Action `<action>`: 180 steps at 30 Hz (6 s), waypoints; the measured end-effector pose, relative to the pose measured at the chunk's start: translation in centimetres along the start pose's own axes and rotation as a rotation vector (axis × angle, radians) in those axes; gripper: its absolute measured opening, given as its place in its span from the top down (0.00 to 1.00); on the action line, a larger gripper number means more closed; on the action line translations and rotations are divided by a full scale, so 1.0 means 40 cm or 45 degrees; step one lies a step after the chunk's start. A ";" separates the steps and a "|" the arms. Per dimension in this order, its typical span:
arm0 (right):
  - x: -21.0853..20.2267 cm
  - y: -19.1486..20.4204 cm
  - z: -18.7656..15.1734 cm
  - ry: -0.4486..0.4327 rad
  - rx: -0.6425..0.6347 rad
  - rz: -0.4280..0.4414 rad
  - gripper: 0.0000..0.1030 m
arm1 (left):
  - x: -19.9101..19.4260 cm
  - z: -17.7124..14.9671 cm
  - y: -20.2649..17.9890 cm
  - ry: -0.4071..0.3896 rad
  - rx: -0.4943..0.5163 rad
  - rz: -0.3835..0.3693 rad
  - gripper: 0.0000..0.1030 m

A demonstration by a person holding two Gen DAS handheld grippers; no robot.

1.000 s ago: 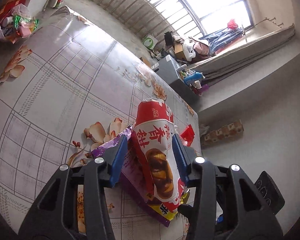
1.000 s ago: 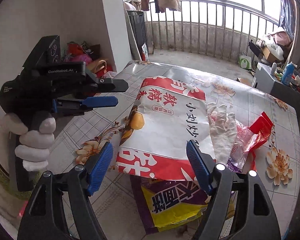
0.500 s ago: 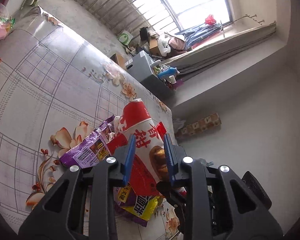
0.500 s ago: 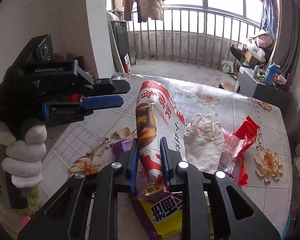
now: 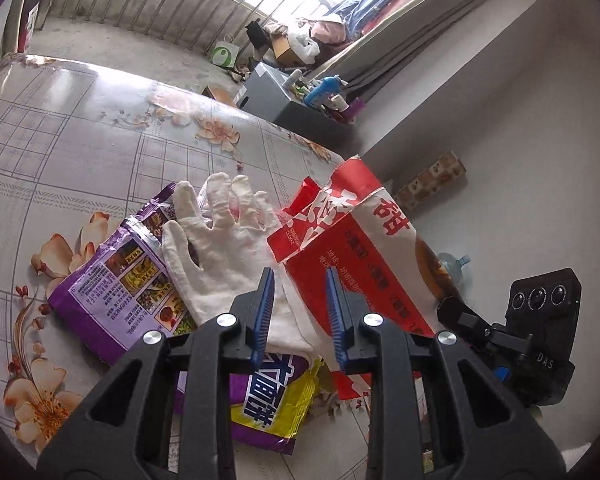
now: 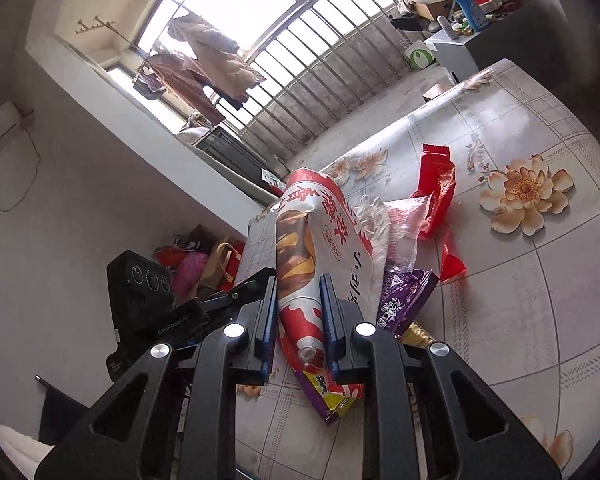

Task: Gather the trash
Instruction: 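Grasp the red-and-white snack bag with the right tool, then grasp the white cotton glove with the left tool and lift it, then carry the glove with the left tool while the right tool carries the snack bag, releasing both into the basket, then move both open tools back over the table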

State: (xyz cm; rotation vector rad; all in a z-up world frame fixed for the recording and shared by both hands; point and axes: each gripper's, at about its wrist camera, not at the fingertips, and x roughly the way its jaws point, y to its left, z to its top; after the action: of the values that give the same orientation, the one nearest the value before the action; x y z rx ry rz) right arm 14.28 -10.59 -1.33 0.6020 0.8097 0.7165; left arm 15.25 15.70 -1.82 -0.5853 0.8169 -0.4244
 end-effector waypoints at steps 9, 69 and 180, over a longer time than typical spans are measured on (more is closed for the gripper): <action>0.027 -0.034 0.004 0.022 -0.035 -0.167 0.73 | 0.049 -0.028 -0.023 0.048 0.017 -0.015 0.79; -0.142 -0.178 0.003 -0.234 0.170 -0.143 0.80 | -0.055 0.045 -0.111 -0.181 0.179 0.186 0.99; -0.144 -0.243 0.083 -0.191 -0.077 -0.404 0.15 | 0.046 0.065 -0.118 -0.078 0.124 0.219 0.25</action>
State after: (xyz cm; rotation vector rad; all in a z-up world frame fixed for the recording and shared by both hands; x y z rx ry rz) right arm 17.42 -21.64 -3.97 0.4527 0.7207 0.3992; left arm 17.79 11.90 1.58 -0.4315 0.7768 -0.2860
